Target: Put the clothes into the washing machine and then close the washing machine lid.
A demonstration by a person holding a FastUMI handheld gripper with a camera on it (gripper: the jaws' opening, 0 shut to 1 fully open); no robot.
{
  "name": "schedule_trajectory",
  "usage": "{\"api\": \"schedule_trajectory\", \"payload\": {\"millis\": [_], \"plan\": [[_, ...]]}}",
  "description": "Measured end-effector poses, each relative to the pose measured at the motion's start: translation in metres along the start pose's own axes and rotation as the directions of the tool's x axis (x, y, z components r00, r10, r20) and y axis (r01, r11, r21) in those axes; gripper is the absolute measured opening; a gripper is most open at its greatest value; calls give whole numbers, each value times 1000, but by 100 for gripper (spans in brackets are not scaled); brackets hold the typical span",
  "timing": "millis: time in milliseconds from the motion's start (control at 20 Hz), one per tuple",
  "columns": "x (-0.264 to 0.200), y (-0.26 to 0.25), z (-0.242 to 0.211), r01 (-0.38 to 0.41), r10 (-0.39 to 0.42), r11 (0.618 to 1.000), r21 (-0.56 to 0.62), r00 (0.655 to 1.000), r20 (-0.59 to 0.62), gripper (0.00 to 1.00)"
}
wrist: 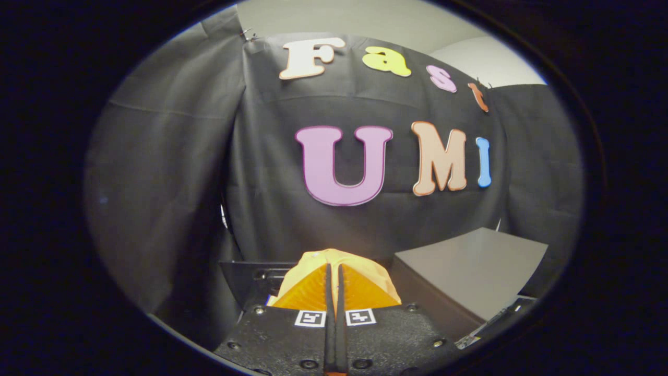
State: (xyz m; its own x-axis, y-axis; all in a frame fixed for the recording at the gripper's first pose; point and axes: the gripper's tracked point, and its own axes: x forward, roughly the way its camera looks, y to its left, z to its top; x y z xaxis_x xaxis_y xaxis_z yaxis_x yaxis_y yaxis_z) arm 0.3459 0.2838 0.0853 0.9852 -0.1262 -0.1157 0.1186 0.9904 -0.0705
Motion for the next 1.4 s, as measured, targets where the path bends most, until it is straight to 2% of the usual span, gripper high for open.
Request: {"api": "schedule_trajectory", "payload": {"millis": [300, 550, 700, 1250, 1400], "plan": [[24, 27, -100, -20, 9, 997, -69, 988, -153, 0], [36, 56, -173, -58, 60, 998, 13, 969, -241, 0], [40, 63, -206, -58, 58, 998, 9, 956, -286, 0], [53, 56, -276, -34, 35, 999, 9, 920, -390, 0], [55, 56, -279, -38, 41, 999, 15, 919, -391, 0]]}}
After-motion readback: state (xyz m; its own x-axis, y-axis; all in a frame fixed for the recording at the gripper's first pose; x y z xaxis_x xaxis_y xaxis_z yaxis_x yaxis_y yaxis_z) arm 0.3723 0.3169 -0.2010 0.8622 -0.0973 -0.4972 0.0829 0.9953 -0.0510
